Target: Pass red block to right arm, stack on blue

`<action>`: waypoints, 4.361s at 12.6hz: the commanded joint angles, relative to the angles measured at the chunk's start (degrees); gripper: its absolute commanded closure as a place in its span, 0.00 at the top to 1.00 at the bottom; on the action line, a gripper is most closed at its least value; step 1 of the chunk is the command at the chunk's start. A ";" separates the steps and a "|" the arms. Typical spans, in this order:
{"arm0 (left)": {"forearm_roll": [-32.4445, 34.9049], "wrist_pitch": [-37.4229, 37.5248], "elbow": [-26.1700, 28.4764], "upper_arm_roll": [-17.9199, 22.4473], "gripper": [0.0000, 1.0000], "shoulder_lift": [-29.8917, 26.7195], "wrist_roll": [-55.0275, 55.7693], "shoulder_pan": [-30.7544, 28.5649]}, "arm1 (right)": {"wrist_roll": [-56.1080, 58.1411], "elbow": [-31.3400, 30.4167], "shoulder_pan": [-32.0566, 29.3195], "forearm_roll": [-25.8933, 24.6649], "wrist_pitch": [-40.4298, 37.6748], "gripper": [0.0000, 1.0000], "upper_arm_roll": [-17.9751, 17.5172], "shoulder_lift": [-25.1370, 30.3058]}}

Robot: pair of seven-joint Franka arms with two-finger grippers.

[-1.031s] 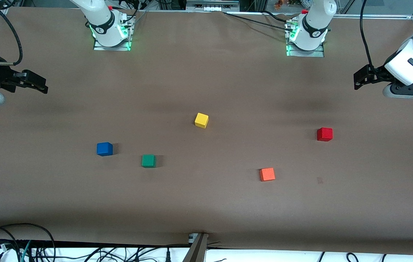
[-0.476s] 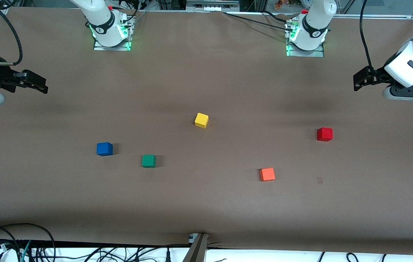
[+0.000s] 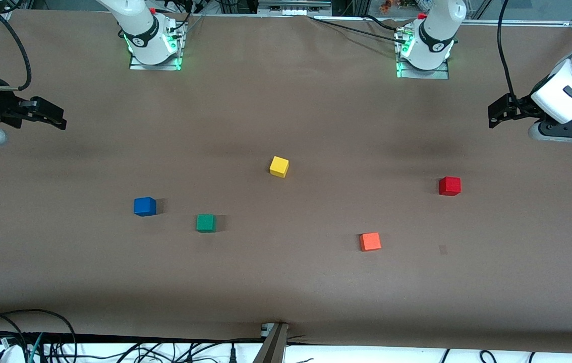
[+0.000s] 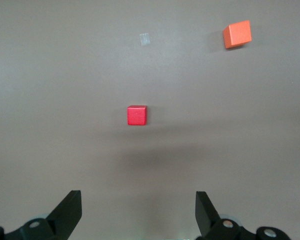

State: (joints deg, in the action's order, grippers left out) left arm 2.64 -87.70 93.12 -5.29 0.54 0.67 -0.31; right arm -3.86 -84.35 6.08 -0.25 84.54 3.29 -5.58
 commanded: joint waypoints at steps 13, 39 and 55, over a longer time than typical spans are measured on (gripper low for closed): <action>-0.89 1.83 -1.97 0.11 1.00 0.95 -0.76 -0.22 | 0.69 -0.38 -0.37 -0.45 1.42 1.00 -0.04 -0.22; -0.27 -3.77 2.49 0.72 1.00 10.00 -6.39 -4.70 | 0.43 -0.38 -0.54 -0.28 1.85 1.00 -0.04 -0.22; -0.01 -46.84 24.65 0.28 1.00 21.77 -8.41 -6.98 | 0.34 -0.38 -0.19 -0.19 2.12 1.00 -0.04 -0.49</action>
State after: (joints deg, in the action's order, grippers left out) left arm 2.65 -131.34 116.31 -4.63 21.72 -6.18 -6.55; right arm -3.86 -84.35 6.03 -0.25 86.27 3.51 -6.28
